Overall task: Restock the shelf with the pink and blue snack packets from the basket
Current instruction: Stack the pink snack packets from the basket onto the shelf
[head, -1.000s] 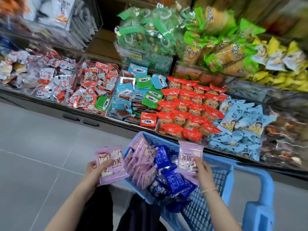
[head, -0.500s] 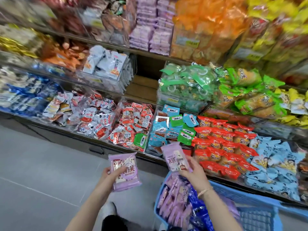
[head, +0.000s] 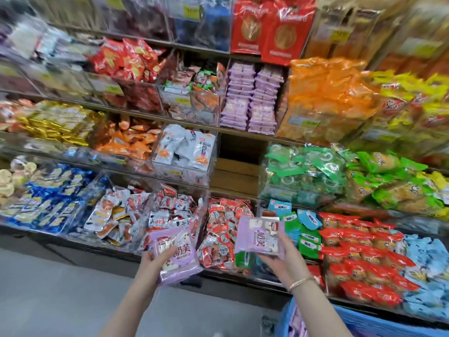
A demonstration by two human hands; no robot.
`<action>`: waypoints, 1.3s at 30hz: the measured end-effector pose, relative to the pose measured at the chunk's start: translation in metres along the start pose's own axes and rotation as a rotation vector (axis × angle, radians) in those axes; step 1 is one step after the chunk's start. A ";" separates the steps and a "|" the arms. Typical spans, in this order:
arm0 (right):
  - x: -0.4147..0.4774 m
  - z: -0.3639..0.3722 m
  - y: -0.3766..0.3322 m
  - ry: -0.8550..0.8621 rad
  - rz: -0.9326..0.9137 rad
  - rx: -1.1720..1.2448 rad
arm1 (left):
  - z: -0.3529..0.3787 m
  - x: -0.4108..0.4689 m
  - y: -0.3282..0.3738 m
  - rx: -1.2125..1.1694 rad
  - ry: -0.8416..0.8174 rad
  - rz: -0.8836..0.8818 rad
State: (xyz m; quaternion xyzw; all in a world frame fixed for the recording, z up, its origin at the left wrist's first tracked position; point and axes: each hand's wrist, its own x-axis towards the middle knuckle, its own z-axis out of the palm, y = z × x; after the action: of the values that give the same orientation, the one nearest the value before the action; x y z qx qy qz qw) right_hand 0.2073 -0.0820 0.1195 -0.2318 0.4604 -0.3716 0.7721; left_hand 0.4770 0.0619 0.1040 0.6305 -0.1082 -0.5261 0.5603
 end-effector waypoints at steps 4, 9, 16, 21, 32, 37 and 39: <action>0.031 0.021 -0.013 0.057 -0.008 0.089 | 0.007 0.031 0.032 0.032 -0.025 0.021; 0.080 0.056 -0.043 0.023 -0.073 0.079 | 0.028 0.072 0.079 0.030 -0.020 0.087; 0.137 0.104 -0.099 -0.098 -0.117 0.213 | 0.053 0.122 0.145 0.017 -0.062 0.193; 0.160 0.127 -0.140 -0.155 0.034 0.247 | 0.078 0.144 0.183 -0.067 -0.129 0.298; 0.210 0.185 -0.232 -0.171 -0.262 0.051 | 0.120 0.197 0.276 -0.067 -0.316 0.359; 0.248 0.211 -0.271 -0.067 -0.324 -0.095 | 0.127 0.218 0.301 -0.036 -0.342 0.365; 0.260 0.229 -0.285 -0.082 -0.336 -0.112 | 0.126 0.223 0.305 -0.010 -0.368 0.360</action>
State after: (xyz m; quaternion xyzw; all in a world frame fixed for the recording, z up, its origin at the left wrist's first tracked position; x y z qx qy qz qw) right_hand 0.3849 -0.4589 0.2865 -0.3629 0.4033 -0.4596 0.7032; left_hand 0.6103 -0.2807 0.2562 0.4919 -0.3163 -0.5241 0.6192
